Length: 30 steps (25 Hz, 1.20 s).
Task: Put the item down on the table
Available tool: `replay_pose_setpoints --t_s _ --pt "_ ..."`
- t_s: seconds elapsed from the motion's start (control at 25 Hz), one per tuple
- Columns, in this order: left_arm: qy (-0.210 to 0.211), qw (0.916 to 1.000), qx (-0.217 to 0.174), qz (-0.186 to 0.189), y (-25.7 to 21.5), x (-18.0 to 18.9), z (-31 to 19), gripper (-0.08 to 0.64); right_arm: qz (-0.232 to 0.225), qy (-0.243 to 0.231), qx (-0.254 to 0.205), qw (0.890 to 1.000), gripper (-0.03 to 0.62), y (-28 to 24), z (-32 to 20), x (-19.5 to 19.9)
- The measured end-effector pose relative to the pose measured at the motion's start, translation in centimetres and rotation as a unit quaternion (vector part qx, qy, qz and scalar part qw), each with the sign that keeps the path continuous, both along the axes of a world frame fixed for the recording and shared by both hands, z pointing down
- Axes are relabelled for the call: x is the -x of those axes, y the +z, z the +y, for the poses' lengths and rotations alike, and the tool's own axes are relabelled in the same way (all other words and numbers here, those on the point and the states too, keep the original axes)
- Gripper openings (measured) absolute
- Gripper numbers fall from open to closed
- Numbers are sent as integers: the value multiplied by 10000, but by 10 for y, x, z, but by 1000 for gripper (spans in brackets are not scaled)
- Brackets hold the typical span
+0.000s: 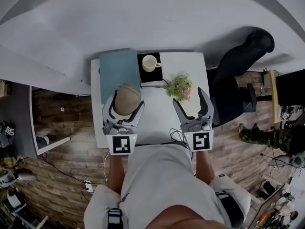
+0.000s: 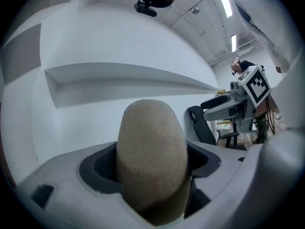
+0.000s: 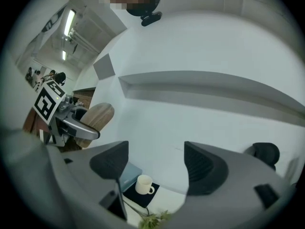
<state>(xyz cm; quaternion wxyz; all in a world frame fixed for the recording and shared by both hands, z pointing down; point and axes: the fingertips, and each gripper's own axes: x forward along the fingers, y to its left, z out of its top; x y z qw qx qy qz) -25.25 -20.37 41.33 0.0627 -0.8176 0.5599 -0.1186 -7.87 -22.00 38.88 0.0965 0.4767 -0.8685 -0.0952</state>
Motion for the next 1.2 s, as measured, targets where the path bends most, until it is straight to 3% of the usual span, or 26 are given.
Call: replay_pose_setpoints --t_s 0.32,0.52,1.2 --pt "311 9984 469 47 40 -11 -1 402 263 0 436 9987 362 36 7 1" --pt "589 9957 698 -146 69 -22 -5 400 425 24 755 9962 360 61 8 0" --pt "1179 9777 1652 -548 169 -56 4 400 731 -159 1648 9835 347 150 18 5"
